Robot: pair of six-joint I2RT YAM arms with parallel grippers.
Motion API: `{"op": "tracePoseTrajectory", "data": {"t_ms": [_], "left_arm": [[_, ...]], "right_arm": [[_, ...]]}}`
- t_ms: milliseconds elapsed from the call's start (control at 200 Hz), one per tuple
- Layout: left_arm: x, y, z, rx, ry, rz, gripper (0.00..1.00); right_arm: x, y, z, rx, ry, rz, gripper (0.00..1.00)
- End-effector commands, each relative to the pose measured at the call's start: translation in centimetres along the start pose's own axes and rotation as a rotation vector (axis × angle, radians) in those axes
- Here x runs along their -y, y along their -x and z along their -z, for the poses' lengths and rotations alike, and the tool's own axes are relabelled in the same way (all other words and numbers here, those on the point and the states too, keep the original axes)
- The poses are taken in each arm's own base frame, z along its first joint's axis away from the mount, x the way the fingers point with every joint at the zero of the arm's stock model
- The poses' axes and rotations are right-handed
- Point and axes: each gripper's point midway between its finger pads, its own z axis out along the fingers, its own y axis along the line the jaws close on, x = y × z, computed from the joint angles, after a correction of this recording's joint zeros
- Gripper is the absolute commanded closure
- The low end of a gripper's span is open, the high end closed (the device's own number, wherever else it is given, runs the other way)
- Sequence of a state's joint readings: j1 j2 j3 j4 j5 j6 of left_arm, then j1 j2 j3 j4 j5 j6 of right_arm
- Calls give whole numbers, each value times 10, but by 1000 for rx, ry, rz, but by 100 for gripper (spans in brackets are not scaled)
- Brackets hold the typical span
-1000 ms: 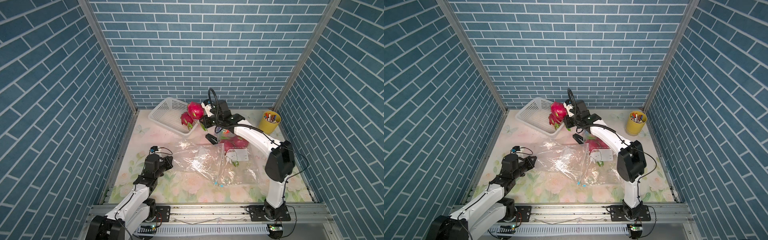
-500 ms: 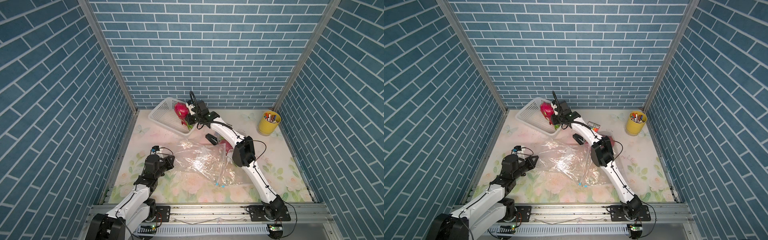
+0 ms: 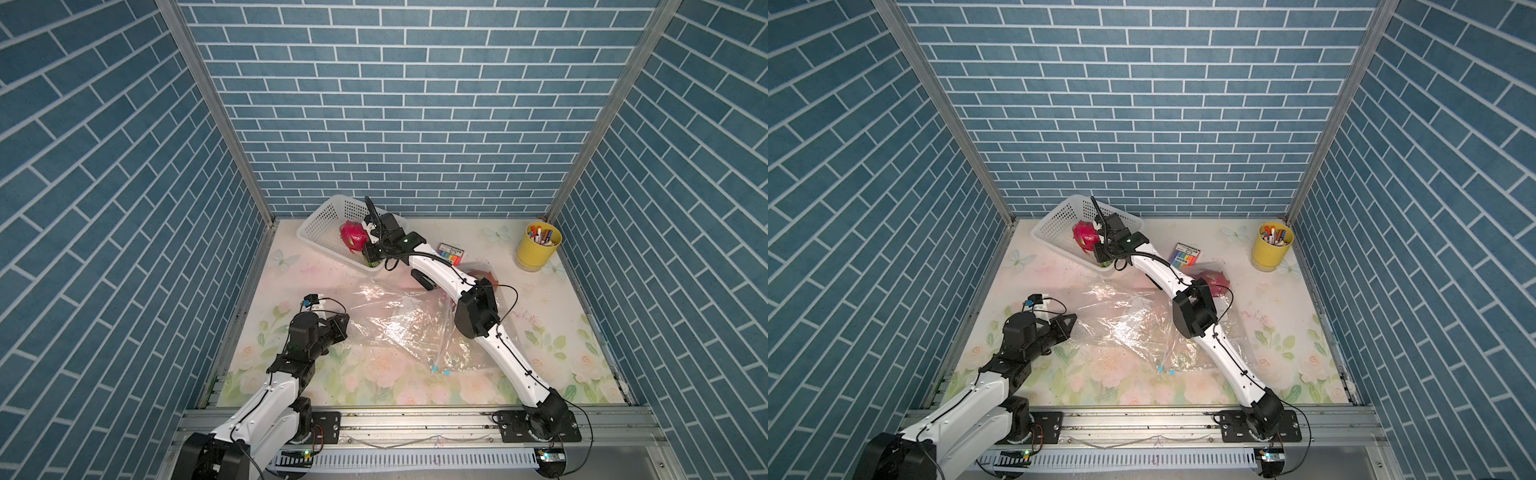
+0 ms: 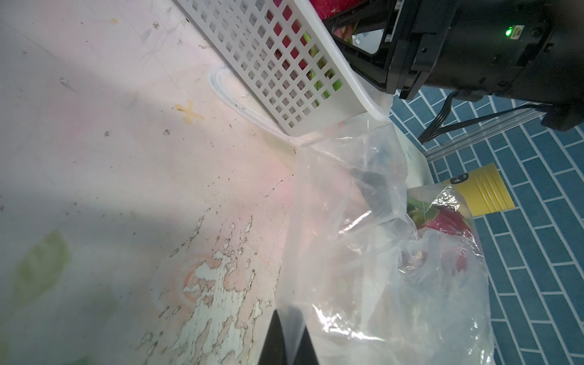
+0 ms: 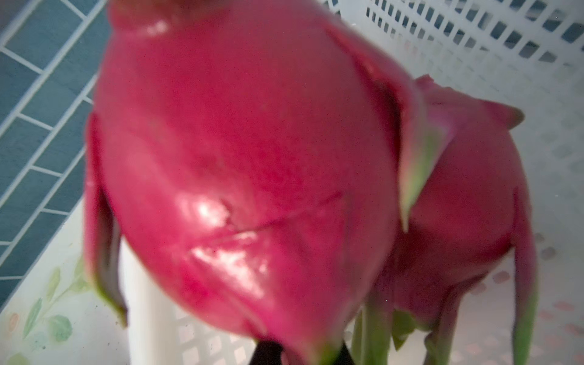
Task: Open the zip-top bag and take out the dragon fruit
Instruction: Place the dragon fruit in the basket.
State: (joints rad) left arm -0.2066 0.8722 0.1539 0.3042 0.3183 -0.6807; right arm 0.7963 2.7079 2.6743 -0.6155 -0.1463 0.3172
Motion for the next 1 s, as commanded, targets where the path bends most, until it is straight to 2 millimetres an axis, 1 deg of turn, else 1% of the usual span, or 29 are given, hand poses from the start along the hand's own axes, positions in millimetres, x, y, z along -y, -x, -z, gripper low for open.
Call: {"op": "tracePoseTrajectory", "data": {"t_ms": [0, 130, 220, 300, 380, 420, 485, 525, 585, 680, 745, 810, 890, 995], "left_arm": [[3, 2, 1, 5, -9, -22, 100], [4, 3, 2, 10, -4, -22, 100], [3, 5, 3, 20, 6, -20, 100], [1, 7, 5, 30, 21, -19, 100], [-2, 9, 6, 39, 41, -19, 100], [-3, 10, 6, 43, 46, -21, 100], [-5, 11, 7, 48, 57, -18, 100], [-6, 11, 7, 48, 64, -17, 100], [-7, 12, 7, 52, 78, -16, 99], [-14, 14, 8, 62, 119, -20, 99], [-19, 18, 9, 74, 154, -33, 99], [-26, 23, 12, 97, 206, -42, 100], [-38, 35, 18, 154, 286, -40, 100], [-46, 51, 27, 239, 352, -36, 100]], "right_arm": [[46, -42, 0, -154, -176, -33, 100], [77, -43, 20, -192, -278, -41, 100], [94, -43, 36, -208, -349, -14, 100], [106, -40, 49, -215, -393, 10, 100], [114, -41, 55, -226, -414, 17, 100], [113, -41, 56, -231, -397, 20, 100], [106, -41, 53, -232, -348, 36, 100], [101, -41, 50, -235, -317, 40, 96], [97, -41, 49, -233, -298, 34, 87], [95, -38, 51, -224, -291, 32, 65], [93, -32, 55, -207, -288, 37, 57], [88, -21, 64, -176, -284, 43, 54], [80, -5, 78, -125, -281, 57, 51], [70, 15, 104, -59, -289, 93, 40]]}}
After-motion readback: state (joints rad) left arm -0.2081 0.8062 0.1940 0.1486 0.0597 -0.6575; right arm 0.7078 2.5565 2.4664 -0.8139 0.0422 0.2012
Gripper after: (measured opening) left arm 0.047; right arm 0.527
